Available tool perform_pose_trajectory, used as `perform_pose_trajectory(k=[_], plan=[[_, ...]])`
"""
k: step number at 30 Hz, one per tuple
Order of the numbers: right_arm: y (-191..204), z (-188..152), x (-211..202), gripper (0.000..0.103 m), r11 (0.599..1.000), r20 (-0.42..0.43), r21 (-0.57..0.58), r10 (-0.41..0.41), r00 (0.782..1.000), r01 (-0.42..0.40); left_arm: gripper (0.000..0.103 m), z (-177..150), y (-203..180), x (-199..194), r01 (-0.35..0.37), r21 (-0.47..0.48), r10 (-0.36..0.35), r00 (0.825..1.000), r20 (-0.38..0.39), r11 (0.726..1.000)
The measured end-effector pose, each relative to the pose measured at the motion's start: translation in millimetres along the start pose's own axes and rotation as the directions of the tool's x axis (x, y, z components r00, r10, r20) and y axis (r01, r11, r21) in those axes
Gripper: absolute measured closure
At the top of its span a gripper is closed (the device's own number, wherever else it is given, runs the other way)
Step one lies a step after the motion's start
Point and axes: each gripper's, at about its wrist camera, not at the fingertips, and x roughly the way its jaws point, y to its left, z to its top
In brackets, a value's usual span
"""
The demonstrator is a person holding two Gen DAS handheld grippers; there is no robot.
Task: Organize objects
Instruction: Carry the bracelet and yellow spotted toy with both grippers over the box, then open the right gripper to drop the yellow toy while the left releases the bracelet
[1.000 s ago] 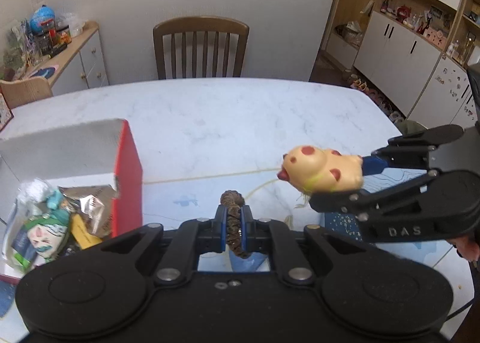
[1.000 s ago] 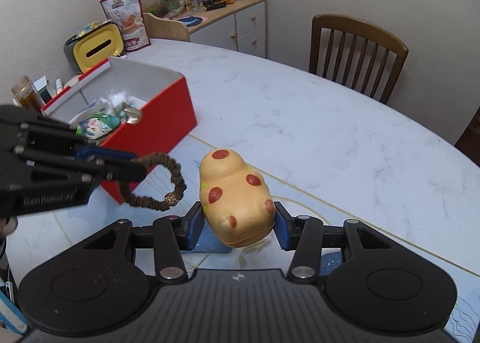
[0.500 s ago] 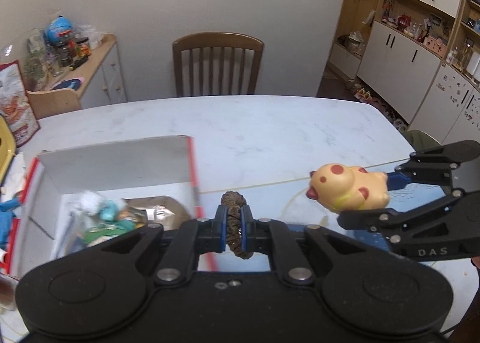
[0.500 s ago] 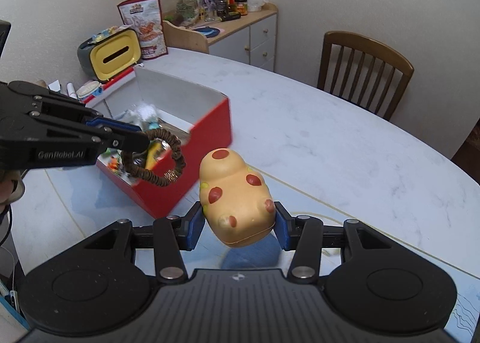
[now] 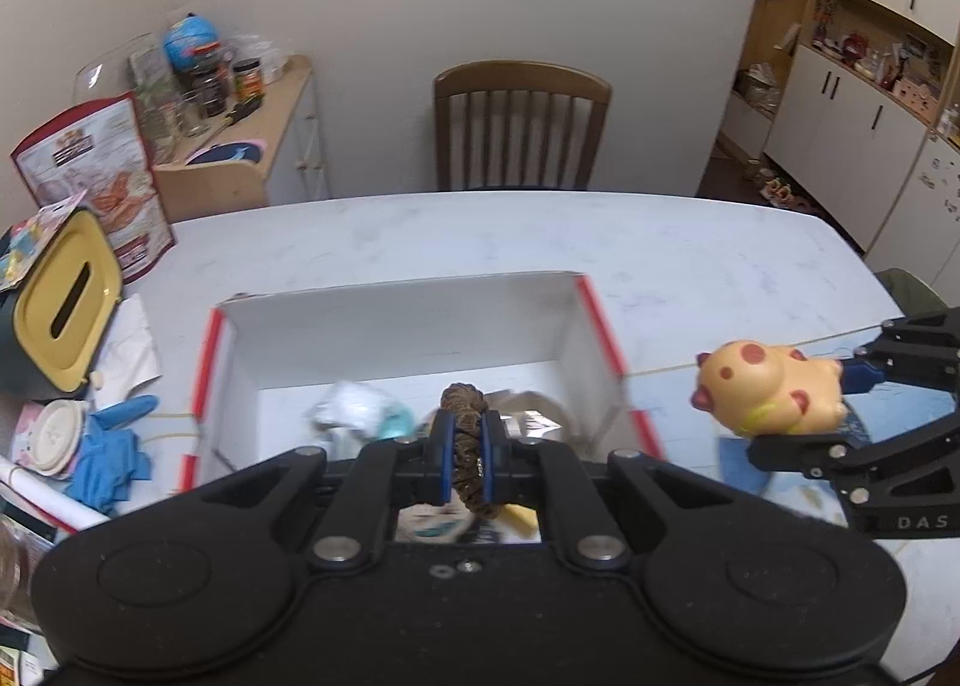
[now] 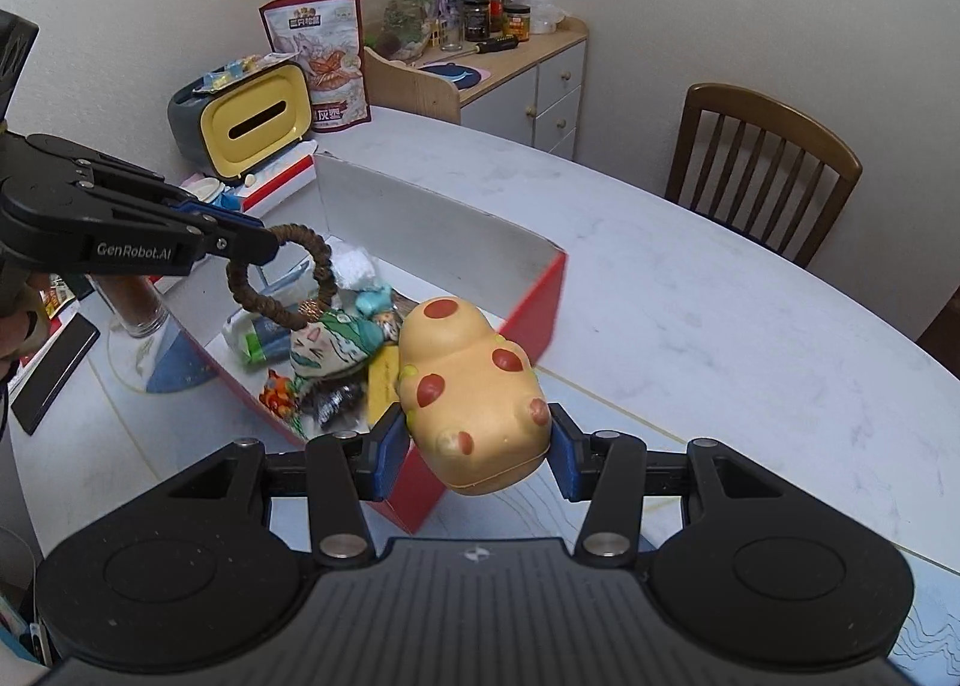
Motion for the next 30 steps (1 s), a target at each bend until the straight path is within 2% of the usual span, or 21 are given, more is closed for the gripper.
perform_pose_trajectory(k=[10, 22, 26, 30], plan=[[24.3, 26.6, 53.5, 0.056, 0.998, -0.031, 0.017, -0.061, 0.998, 0.062, 0.096, -5.1, 55.0, 28.5, -0.002, -0.045, 0.000, 0.998, -0.058, 0.999], [40.6, 47.4, 113.8, 0.055, 0.995, -0.074, -0.011, -0.101, 0.992, 0.100, 0.096, 0.1, 76.9, 51.3, 0.040, -0.088, -0.045, 0.997, -0.066, 0.995], [43.6, 45.4, 131.5, 0.055, 0.995, -0.105, -0.015, -0.104, 0.989, 0.103, 0.096, -5.7, 82.1, 68.8, 0.045, -0.115, -0.058, 0.992, -0.112, 0.992], [46.6, 41.9, 143.6, 0.055, 0.994, -0.124, -0.031, -0.108, 0.986, 0.105, 0.095, -14.0, 84.4, 82.8, 0.038, -0.097, -0.053, 0.987, -0.154, 0.995]])
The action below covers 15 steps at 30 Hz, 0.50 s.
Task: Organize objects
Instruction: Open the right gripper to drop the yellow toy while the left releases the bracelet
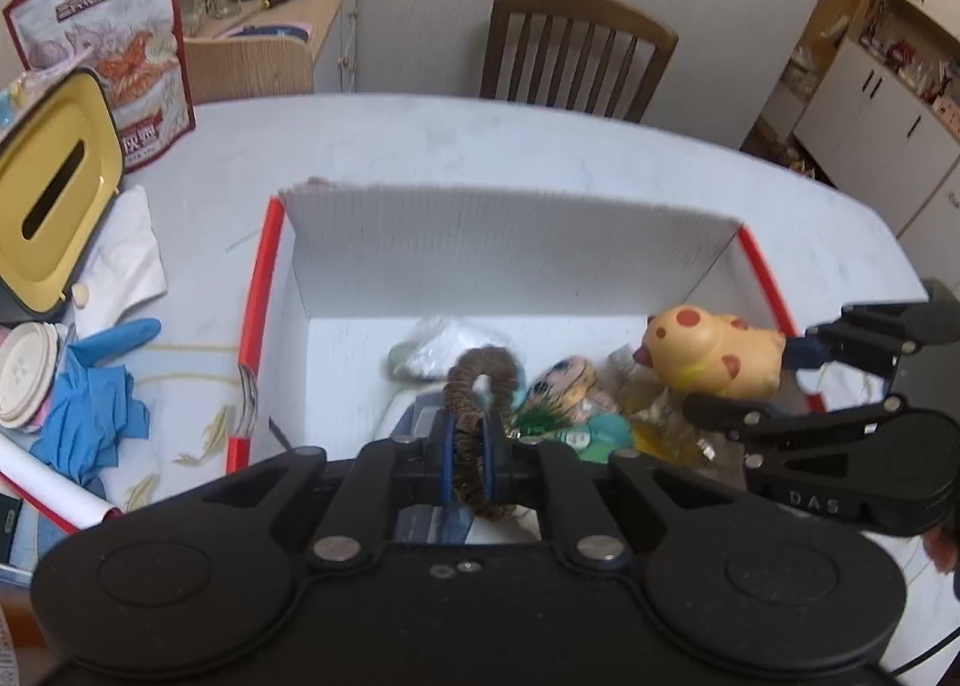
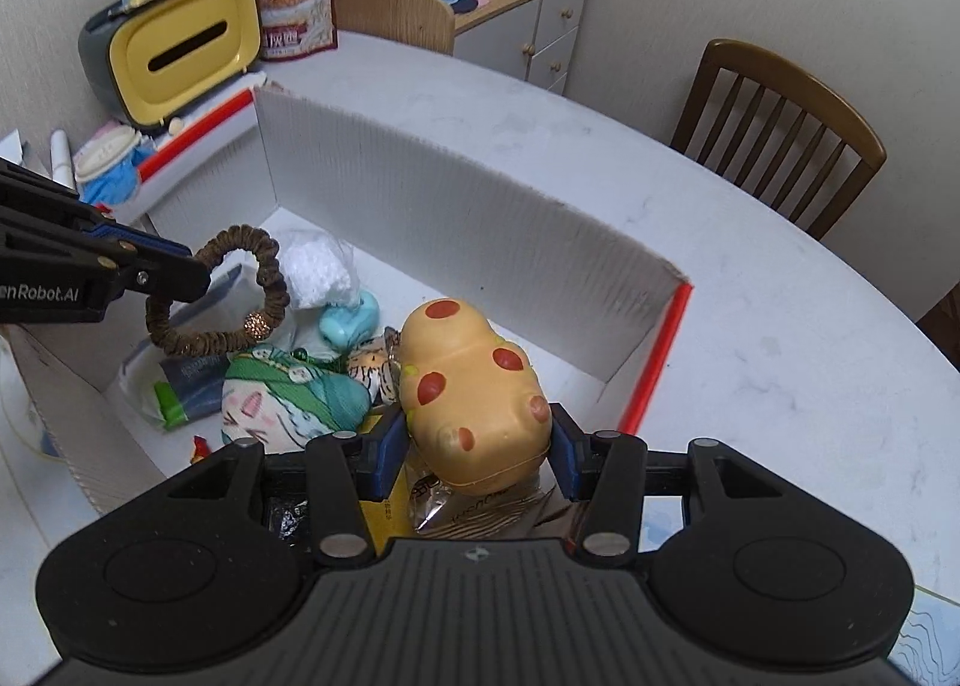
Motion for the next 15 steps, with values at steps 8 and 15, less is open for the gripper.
perform_pose_trajectory(k=[8, 15], plan=[[-0.7, -4.7, 4.2, 0.054, 1.000, -0.003, -0.004, 0.017, 1.000, -0.017, 0.085, -12.7, -1.8, 14.0, -0.039, 0.053, 0.042, 0.998, -0.055, 0.998], [-7.2, -8.0, -5.8, 0.043, 0.998, 0.017, 0.028, 0.054, 0.998, -0.055, 0.065, -17.9, -5.2, 14.5, -0.049, 0.068, 0.053, 0.996, -0.065, 0.997]])
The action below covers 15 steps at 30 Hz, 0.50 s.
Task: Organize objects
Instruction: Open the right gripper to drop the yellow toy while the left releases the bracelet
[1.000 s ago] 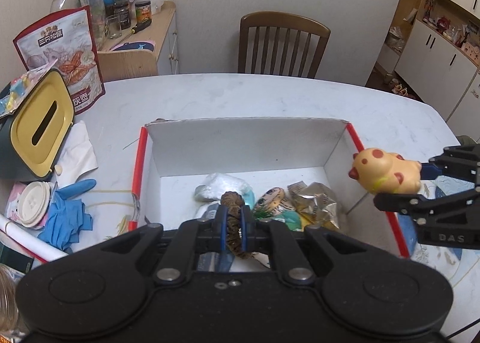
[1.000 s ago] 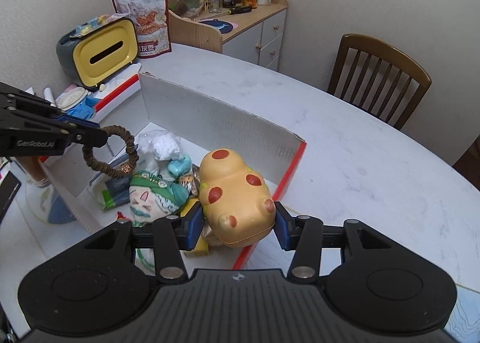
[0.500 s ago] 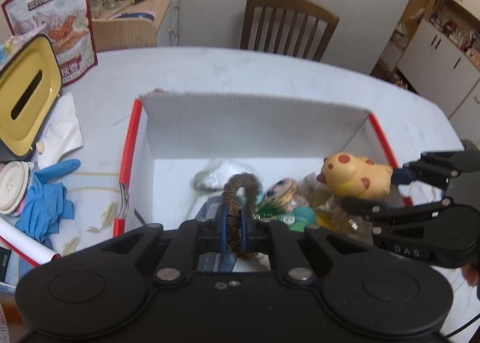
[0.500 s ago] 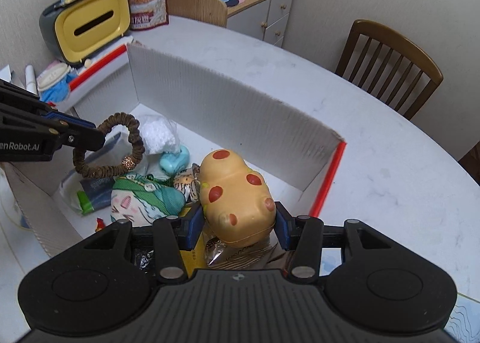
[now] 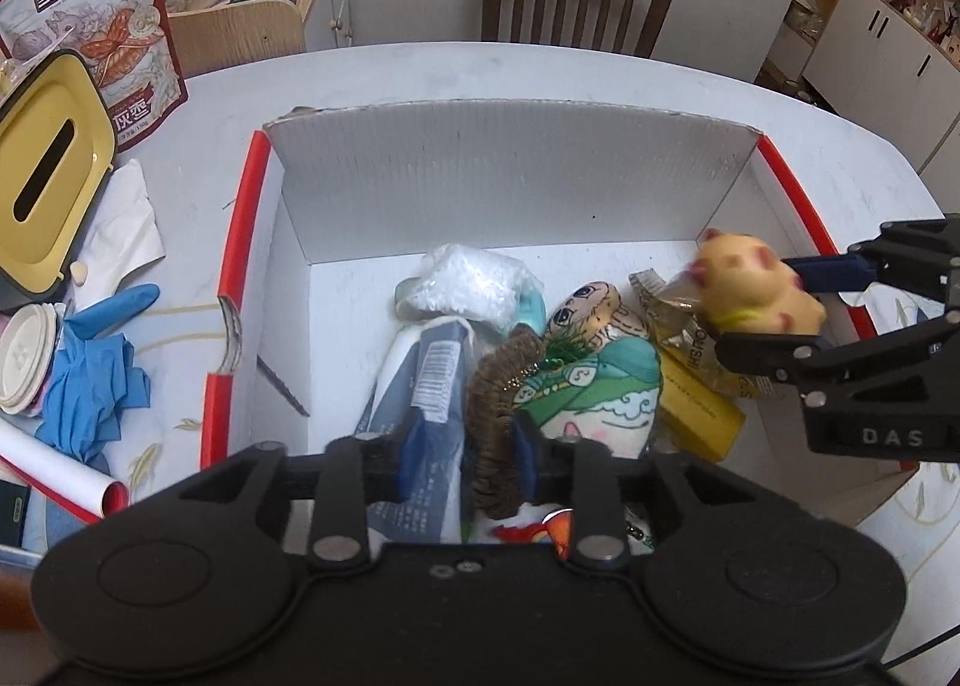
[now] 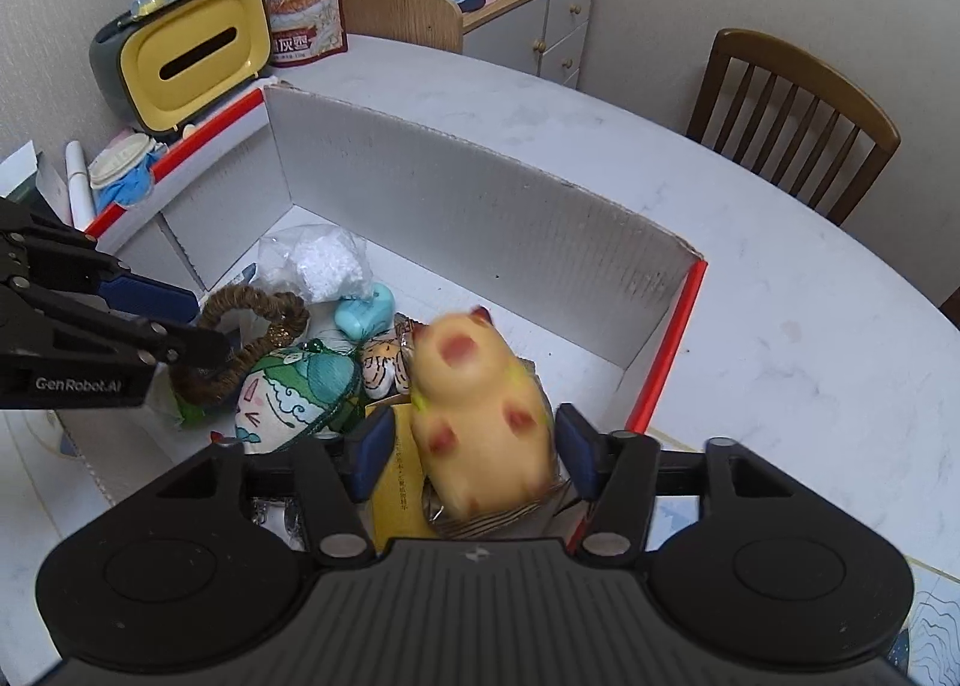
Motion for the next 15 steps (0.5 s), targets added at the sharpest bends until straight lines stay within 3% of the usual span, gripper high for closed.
perform_pose_trajectory(k=[2, 8, 15], plan=[[-0.2, -1.3, -4.6, 0.043, 1.000, 0.007, 0.000, 0.008, 1.000, -0.008, 0.057, -1.0, -1.3, -2.0, -0.003, 0.001, 0.003, 1.000, 0.003, 1.000], [2.1, -5.3, -23.0, 0.039, 1.000, 0.033, 0.003, 0.022, 0.999, -0.022, 0.048, -5.1, -5.5, -12.1, -0.006, 0.004, 0.006, 1.000, 0.018, 1.000], [7.2, -12.6, -53.1, 0.035, 0.999, 0.084, -0.006, 0.039, 0.996, -0.039, 0.031, -10.9, -14.6, -36.3, -0.034, 0.037, 0.030, 0.995, 0.092, 0.999]])
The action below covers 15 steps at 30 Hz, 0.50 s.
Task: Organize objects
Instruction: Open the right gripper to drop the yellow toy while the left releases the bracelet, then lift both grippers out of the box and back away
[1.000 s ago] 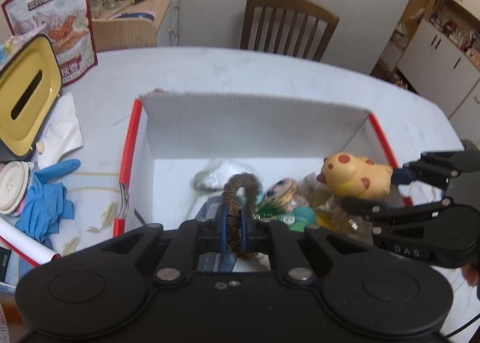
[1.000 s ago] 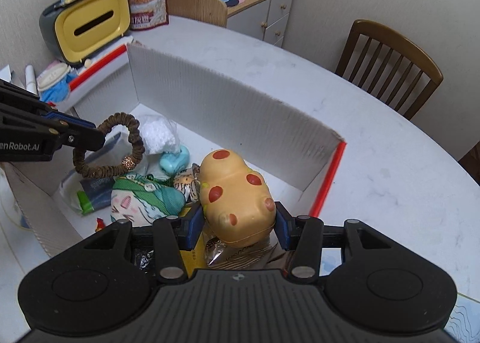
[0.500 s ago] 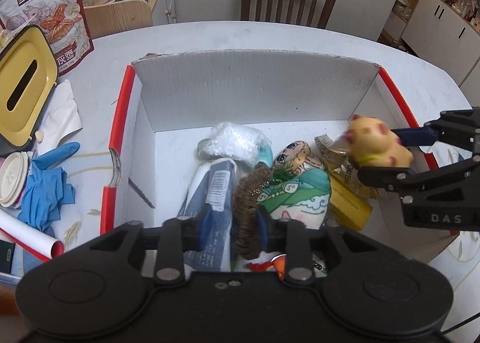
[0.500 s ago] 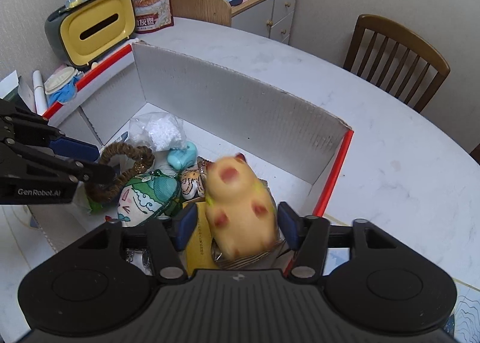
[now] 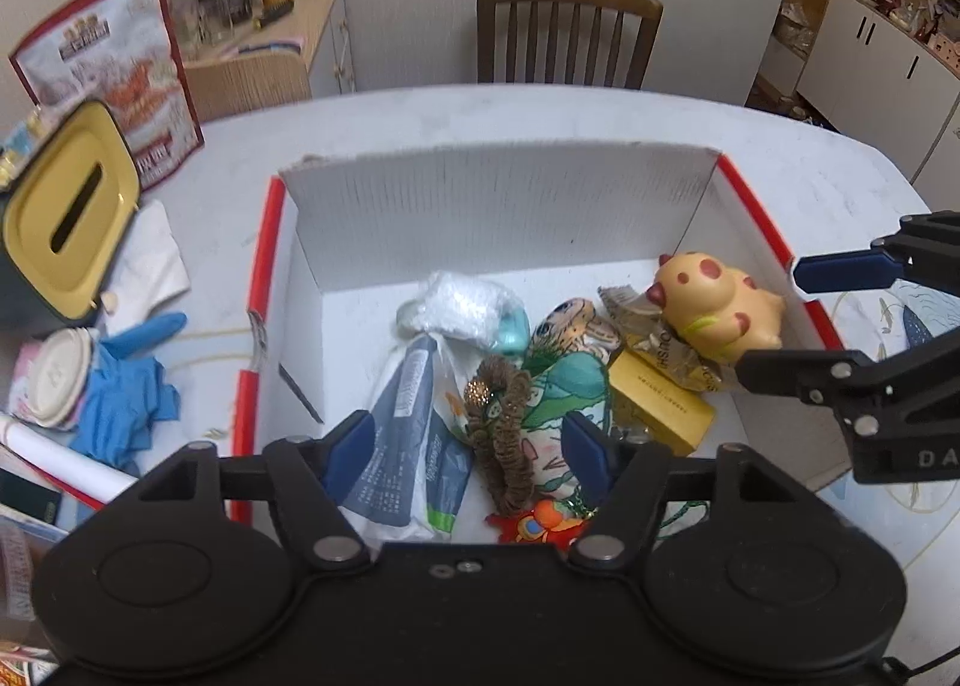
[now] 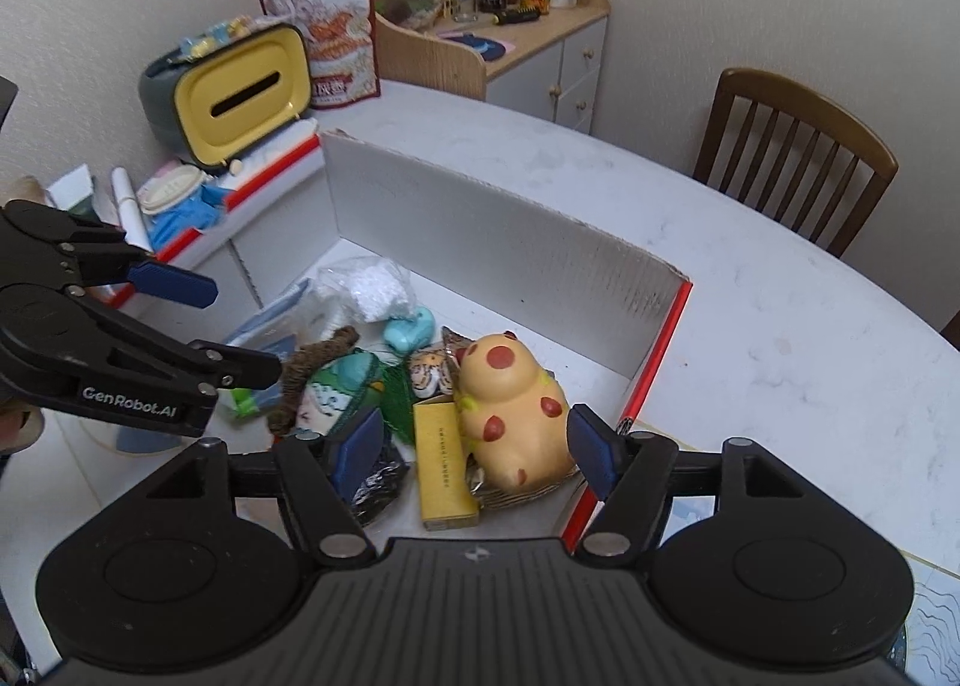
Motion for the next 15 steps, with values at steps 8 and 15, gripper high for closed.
perform_pose_trajectory(k=[8, 15], plan=[[2.2, -6.7, -42.3, 0.028, 0.999, 0.091, 0.041, 0.030, 0.995, -0.034, 0.018, -5.9, -7.5, -30.7, -0.016, 0.023, 0.014, 0.996, 0.090, 1.000], [5.8, -14.5, -69.0, 0.022, 0.996, 0.152, 0.074, 0.046, 0.987, -0.058, 0.011, -14.6, -11.2, -51.5, -0.018, 0.015, 0.016, 0.990, 0.142, 1.000]])
